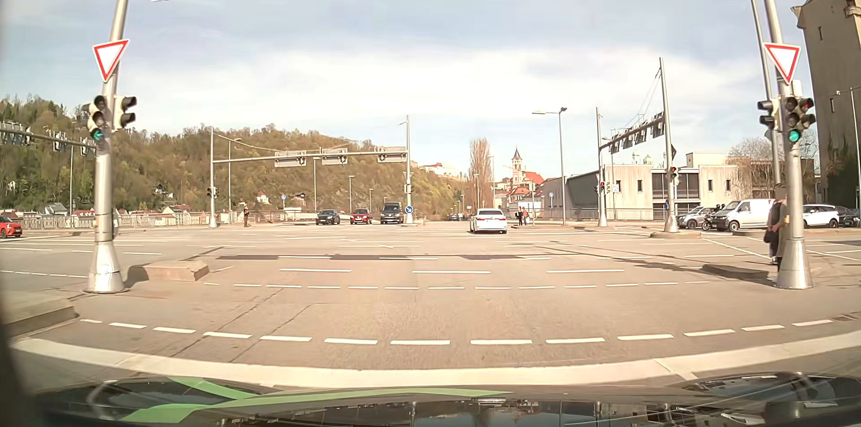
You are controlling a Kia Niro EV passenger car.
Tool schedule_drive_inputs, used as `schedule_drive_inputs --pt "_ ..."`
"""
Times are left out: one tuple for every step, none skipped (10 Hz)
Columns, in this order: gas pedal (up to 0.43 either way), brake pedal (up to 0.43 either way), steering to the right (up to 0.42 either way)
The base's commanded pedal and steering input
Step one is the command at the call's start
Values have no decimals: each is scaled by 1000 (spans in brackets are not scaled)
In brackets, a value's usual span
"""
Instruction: Follow the waypoints while adhering to traffic rules and regulations
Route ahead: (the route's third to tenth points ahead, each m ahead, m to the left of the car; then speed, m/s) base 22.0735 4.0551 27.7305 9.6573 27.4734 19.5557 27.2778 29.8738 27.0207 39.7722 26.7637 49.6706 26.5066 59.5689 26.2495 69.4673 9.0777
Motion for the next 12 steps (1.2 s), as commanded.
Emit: schedule_drive_inputs --pt "0 79 -6" --pt "0 79 -6" --pt "0 79 -5" --pt "0 79 -7" --pt "0 85 -13" --pt "0 91 -20" --pt "0 91 -35" --pt "0 85 -46" --pt "0 49 -56" --pt "0 6 -62" --pt "0 0 -68" --pt "0 0 -76"
